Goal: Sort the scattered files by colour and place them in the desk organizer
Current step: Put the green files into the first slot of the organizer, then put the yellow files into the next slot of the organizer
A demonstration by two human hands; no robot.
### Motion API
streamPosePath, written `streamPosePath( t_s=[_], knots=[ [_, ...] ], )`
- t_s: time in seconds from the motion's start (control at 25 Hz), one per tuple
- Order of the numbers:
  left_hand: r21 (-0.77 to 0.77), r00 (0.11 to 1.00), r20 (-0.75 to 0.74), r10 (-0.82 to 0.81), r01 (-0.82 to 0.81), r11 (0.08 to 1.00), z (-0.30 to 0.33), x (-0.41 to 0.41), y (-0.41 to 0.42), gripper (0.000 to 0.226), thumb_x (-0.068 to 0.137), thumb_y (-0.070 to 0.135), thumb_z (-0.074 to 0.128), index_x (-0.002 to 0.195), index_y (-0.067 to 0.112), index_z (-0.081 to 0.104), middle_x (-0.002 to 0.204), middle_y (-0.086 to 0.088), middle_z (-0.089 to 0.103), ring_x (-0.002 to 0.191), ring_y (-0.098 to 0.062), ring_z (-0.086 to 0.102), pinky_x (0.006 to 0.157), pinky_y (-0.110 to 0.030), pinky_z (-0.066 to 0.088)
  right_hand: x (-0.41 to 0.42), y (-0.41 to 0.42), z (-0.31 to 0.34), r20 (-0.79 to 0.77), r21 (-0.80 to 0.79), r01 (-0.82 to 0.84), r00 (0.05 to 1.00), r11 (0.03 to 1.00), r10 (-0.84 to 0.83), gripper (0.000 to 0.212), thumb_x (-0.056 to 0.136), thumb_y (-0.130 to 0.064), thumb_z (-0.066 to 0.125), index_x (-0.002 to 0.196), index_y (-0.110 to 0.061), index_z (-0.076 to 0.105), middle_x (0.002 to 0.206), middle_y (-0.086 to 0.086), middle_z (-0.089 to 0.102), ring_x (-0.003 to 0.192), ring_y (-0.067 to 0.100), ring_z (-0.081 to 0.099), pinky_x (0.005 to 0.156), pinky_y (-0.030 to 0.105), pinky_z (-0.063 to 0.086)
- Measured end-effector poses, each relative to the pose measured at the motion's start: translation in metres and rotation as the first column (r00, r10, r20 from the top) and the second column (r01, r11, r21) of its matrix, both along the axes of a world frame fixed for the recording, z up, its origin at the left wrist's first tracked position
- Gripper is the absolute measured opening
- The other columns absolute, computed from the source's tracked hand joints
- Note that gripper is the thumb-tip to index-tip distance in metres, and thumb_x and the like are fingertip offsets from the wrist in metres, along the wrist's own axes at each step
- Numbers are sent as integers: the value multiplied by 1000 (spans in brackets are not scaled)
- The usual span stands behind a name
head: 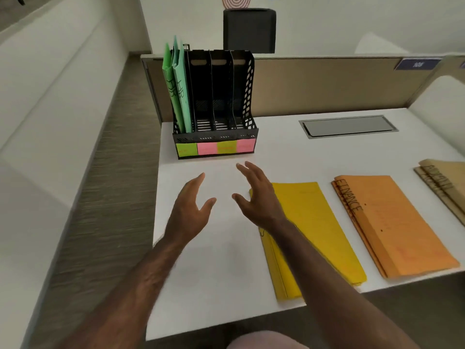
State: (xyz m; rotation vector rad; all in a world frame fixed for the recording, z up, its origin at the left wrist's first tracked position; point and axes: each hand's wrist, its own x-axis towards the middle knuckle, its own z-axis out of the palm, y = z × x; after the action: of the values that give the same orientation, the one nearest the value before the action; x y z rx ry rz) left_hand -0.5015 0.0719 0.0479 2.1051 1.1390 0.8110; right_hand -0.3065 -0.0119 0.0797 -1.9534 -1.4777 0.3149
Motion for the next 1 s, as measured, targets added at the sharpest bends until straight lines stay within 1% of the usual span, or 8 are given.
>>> streamPosePath(
  t_s=[0.16,0.32,0.52,0.68,0.8,1.0],
  knots=[
    [-83,994,60,-93,98,992,-17,0,-56,73,95,30,78,158,24,42,153,1,57,137,-13,55,110,-34,49,-3,-64,-12,-27,-5,93,995,996,-93,81,93,-30,80,162,-34,38,172,-5,31,157,19,31,123,49,39],
    [-119,985,79,-156,165,979,-31,7,-100,74,94,28,79,159,22,42,150,-1,60,134,-11,56,110,-37,52,1,-122,-22,-16,-16,167,986,986,-167,78,94,-31,79,161,-34,40,172,-4,31,158,19,29,123,49,37],
    [-151,970,104,-221,235,960,-37,17,-136,72,96,26,76,159,22,41,150,-2,60,134,-13,57,110,-44,54,13,-179,-33,34,-78,217,976,973,-215,75,96,-39,76,161,-38,38,171,-6,30,157,18,29,122,47,35],
    [-159,966,93,-242,254,954,-38,32,-152,76,98,27,74,162,25,34,150,-4,60,134,-17,58,109,-46,54,30,-206,-41,21,-99,271,963,958,-270,74,95,-43,76,160,-37,40,170,-4,34,156,19,30,122,49,34],
    [-219,970,74,-232,243,945,-41,43,-159,83,98,30,74,165,25,26,151,-7,59,136,-22,58,108,-50,54,49,-218,-51,9,-151,305,952,940,-307,74,95,-44,76,160,-36,41,169,-2,35,156,21,30,124,52,32],
    [-280,984,25,-174,174,944,-49,61,-162,83,98,30,74,165,23,27,152,-10,57,137,-24,57,108,-50,54,87,-226,-65,9,-245,286,956,926,-293,76,95,-47,74,161,-34,39,171,1,32,157,24,28,125,52,31]
  ],
)
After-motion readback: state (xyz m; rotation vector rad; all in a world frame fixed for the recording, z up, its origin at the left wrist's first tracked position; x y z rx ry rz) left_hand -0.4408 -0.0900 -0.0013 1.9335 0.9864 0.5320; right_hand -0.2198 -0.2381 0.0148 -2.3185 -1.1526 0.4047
